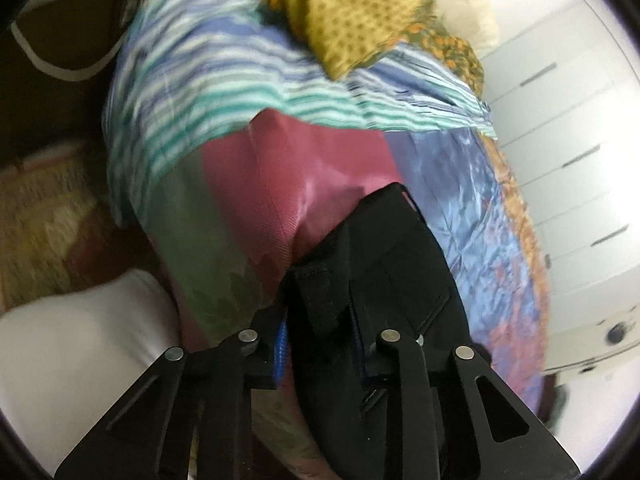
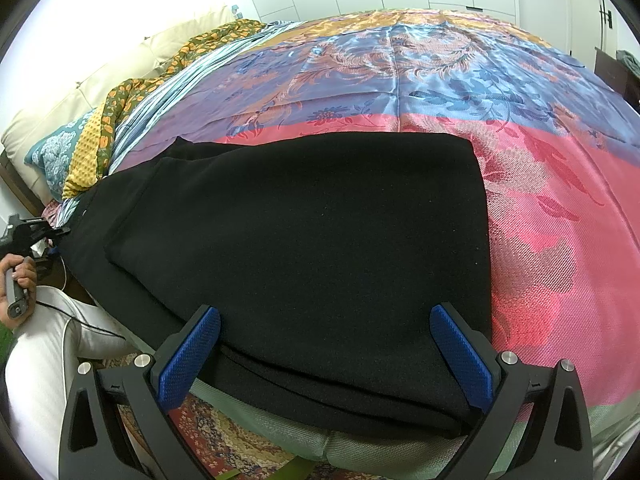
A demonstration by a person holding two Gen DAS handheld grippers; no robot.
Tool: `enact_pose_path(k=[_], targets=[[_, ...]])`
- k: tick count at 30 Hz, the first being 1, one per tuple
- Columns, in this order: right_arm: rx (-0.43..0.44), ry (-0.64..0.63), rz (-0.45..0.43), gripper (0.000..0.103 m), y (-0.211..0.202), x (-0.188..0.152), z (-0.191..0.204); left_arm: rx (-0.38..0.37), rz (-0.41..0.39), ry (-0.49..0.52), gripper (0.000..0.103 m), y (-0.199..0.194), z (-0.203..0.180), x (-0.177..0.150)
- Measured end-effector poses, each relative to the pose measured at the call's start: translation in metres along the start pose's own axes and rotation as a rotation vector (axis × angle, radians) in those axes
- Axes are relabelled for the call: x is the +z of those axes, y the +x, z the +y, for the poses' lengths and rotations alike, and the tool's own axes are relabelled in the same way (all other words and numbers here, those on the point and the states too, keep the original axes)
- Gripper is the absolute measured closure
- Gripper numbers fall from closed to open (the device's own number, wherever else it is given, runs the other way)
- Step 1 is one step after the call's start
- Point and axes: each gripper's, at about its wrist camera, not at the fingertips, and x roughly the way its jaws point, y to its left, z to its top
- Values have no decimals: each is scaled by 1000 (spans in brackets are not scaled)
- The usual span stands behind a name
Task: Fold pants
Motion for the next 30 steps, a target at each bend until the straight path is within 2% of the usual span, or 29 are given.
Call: enact_pose_path(k=[3,10,14,17,20,24,28,30], targets=[[-3,-3,-1,0,-1,0,0,-2,-43,54,84,-17,-19,-2],[-13,-17,-8,0,-2,1,2,-134,-89,205,84,-64,-69,-11],[-18,-24,-8,0,-3,2,2,-170,-104,316,84,-84,-99,-25],[-22,-28,-7,0,-3,2,3,-144,-104,376,84,-91,-115,-31],[-22,-29,-7,0,-3,2,3,-129,-84,328,84,-83,-104,-22],[-22,-30,-8,0,-3,1,3,-82,-44,204,82,-60,-61,-5],[-24,-30,-9,0,-3,1,5,33,84,36,78,-10,-4,17],[-23,-33,-8,0,-3,1,5,28,130,-49,75,0,17,23]])
